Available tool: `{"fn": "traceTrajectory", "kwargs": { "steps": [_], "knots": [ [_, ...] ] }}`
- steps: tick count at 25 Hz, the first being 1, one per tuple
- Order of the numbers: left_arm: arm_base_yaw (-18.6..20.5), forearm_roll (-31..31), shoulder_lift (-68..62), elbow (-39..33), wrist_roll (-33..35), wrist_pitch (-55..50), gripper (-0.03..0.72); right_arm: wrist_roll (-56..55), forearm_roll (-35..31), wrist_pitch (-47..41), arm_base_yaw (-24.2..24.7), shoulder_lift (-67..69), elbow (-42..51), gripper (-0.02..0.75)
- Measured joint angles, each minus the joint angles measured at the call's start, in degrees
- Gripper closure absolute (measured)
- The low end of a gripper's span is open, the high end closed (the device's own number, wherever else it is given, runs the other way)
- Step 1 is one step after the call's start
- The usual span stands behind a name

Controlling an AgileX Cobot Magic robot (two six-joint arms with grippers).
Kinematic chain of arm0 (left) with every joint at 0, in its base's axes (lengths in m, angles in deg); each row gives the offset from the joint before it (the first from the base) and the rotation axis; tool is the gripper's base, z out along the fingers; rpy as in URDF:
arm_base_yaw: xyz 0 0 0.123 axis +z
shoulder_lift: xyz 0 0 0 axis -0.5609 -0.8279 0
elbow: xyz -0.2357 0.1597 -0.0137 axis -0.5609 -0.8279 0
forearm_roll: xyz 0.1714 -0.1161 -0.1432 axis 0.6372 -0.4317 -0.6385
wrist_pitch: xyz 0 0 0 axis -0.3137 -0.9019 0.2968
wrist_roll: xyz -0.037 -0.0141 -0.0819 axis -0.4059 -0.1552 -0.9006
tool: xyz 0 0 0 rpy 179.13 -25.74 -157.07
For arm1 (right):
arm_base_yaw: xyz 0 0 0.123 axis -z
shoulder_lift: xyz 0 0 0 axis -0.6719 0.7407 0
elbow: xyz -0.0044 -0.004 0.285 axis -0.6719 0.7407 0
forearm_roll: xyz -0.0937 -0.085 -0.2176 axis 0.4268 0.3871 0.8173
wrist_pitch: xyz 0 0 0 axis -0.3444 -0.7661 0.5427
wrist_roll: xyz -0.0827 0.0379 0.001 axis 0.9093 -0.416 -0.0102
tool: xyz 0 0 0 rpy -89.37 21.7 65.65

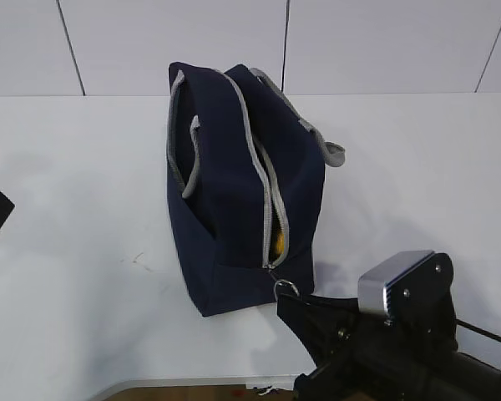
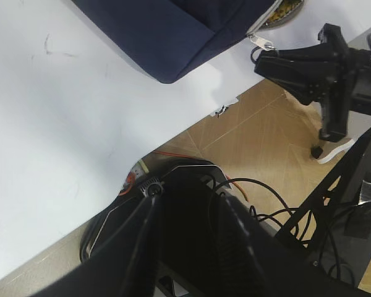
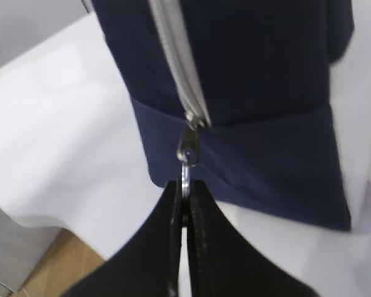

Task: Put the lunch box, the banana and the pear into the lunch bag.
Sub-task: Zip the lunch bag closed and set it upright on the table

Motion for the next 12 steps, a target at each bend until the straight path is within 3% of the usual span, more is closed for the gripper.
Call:
{"fn": "traceTrajectory", "kwargs": {
  "steps": [6, 12],
  "knots": [
    [0.0, 0.0, 0.0, 0.0, 0.0, 0.0, 0.445, -0.2, 0.8, -0.6, 0.0, -5.3, 0.2, 0.748],
    [0.0, -0.4, 0.0, 0.0, 0.0, 0.0, 0.445, -0.2, 0.8, -7.3, 0.0, -11.5, 0.2, 0.748]
  ]
}}
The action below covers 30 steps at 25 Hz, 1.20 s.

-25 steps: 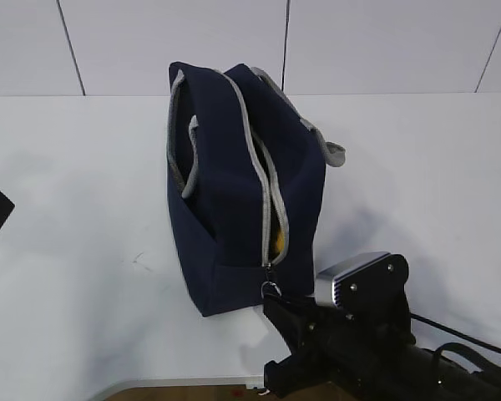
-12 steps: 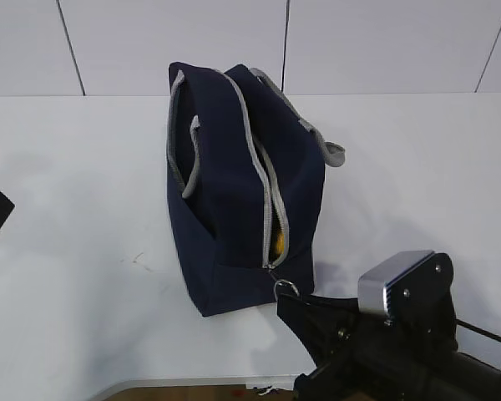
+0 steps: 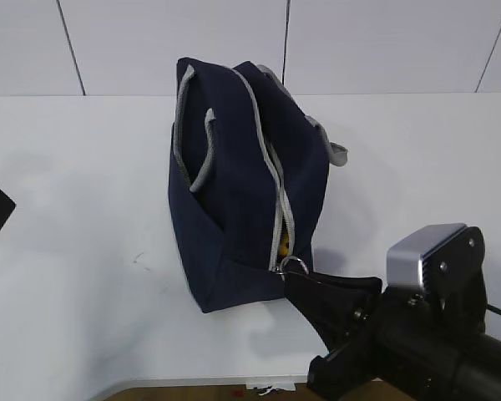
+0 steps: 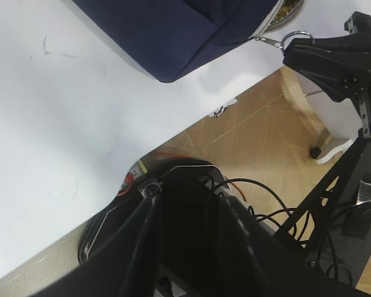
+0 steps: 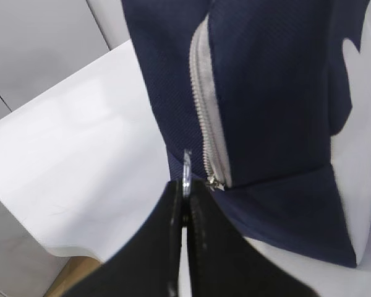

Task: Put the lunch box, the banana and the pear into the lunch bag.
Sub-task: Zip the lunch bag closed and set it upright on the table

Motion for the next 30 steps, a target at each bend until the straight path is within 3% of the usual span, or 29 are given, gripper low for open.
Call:
{"fn": "traceTrajectory", "kwargs": {
  "steps": [11, 30],
  "knots": [
    [0.0, -1.4, 0.0, 0.0, 0.0, 0.0, 0.445, 0.7, -0.2, -19.6, 0.0, -9.7, -5.3, 0.748],
    [0.0, -1.6, 0.0, 0.0, 0.0, 0.0, 0.445, 6.4, -0.2, -45.8, 0.0, -11.9, -22.9, 0.748]
  ]
}}
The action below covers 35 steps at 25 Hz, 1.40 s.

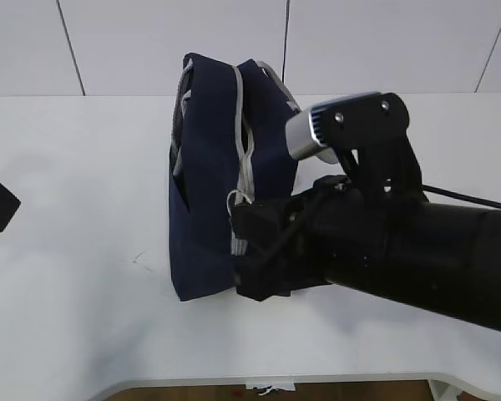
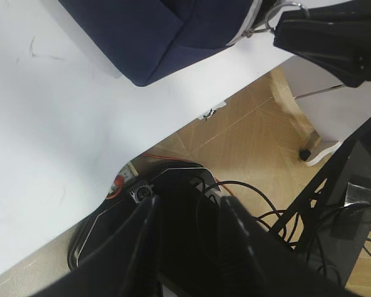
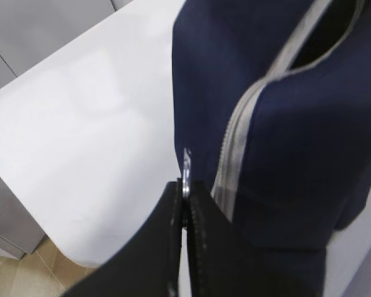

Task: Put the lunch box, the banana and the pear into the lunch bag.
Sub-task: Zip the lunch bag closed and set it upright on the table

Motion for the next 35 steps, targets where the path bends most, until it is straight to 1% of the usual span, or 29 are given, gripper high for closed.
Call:
{"fn": "traceTrajectory", "kwargs": {
  "steps": [4, 18, 25, 31, 35],
  "knots": [
    [0.0, 0.0, 0.0, 0.0, 0.0, 0.0, 0.445, 0.0, 0.1, -4.0, 0.0, -0.1, -3.4, 0.748],
    [0.0, 0.0, 0.0, 0.0, 1.0, 0.0, 0.445, 0.0, -0.4, -12.9, 0.0, -0.1, -13.5, 0.748],
    [0.0, 0.0, 0.0, 0.0, 5.3, 2.4, 0.445, 0.1, -2.0, -13.3, 0.0, -0.1, -14.1, 0.748],
    [0.0, 0.0, 0.0, 0.0, 10.9, 4.6, 0.445, 0.1, -2.6, -13.3, 0.0, -0.1, -14.1, 0.748],
    [0.0, 0.0, 0.0, 0.0, 12.4, 5.8, 0.445, 0.1, -3.7, -13.4, 0.0, -0.1, -14.7, 0.748]
  ]
}}
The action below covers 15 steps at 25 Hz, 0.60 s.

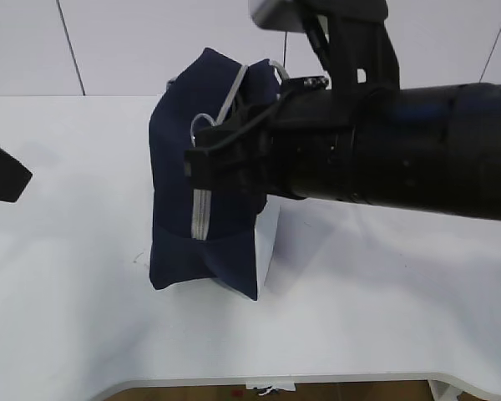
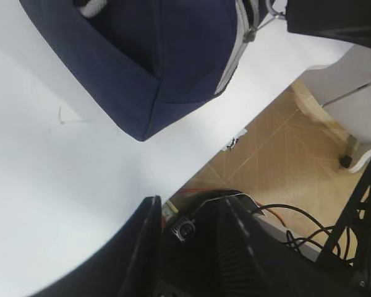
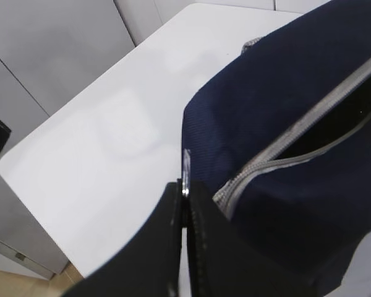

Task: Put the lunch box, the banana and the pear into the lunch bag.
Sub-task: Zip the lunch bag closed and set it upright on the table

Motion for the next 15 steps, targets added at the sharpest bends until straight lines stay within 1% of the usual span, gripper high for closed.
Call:
{"fn": "traceTrajectory", "kwargs": {
  "steps": [6, 15],
  "knots": [
    [0.0, 0.0, 0.0, 0.0, 0.6, 0.1, 0.445, 0.0, -1.0, -0.1, 0.0, 0.0, -2.0, 0.748],
    [0.0, 0.0, -0.1, -0.3, 1.9, 0.6, 0.445, 0.0, -4.8, -0.2, 0.0, 0.0, -2.2, 0.748]
  ]
}}
